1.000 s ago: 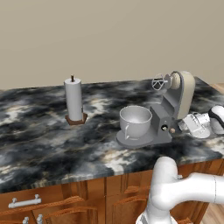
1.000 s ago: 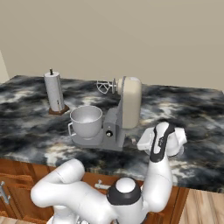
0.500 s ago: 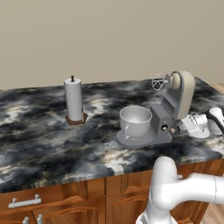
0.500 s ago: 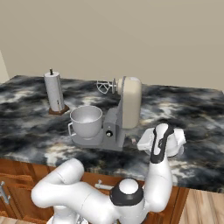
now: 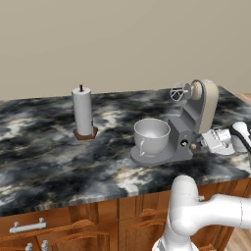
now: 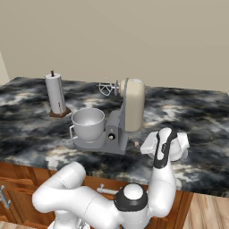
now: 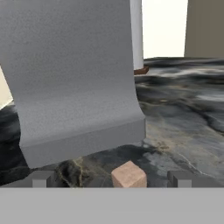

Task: Add butter and sugar cubes to the stand mixer bowl and then turn on the stand mixer to begin making frosting.

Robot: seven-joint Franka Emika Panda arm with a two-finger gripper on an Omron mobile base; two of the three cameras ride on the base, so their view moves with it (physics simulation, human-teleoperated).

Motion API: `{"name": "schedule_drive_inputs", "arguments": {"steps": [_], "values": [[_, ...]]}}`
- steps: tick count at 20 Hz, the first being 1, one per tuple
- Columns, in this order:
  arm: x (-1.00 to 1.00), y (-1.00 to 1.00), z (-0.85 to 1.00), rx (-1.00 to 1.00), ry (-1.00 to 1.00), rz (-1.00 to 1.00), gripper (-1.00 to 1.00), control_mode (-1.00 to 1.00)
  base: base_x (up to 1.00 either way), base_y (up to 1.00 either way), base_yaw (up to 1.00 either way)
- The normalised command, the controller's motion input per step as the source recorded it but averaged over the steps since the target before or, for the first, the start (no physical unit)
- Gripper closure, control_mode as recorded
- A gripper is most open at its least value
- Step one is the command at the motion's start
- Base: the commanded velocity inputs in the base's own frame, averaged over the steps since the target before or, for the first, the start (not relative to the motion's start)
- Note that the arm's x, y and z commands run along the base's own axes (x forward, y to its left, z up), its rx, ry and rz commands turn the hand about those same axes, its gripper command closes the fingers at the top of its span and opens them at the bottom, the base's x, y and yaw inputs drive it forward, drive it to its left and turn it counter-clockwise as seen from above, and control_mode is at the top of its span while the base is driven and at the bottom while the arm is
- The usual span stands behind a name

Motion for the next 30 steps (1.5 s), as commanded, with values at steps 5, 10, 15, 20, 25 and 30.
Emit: {"name": "schedule_drive_inputs", "arguments": {"steps": [5,10,15,20,25,30], "values": [[0.09,0.0,-0.07,0.0,0.0,-0.02,-1.0,-1.0,0.0,0.0,0.0],[0.13,0.0,-0.09,0.0,0.0,-0.01,-1.0,-1.0,0.0,0.0,0.0],[0.16,0.0,-0.1,0.0,0.0,0.0,-1.0,-1.0,0.0,0.0,0.0],[0.12,0.0,-0.09,0.0,0.0,0.0,-1.0,-1.0,0.0,0.0,0.0],[0.0,0.0,-0.12,0.0,0.0,0.0,-1.0,-1.0,0.0,0.0,0.0],[-0.04,0.02,-0.15,0.0,0.0,0.0,-1.0,-1.0,0.0,0.0,0.0]]}}
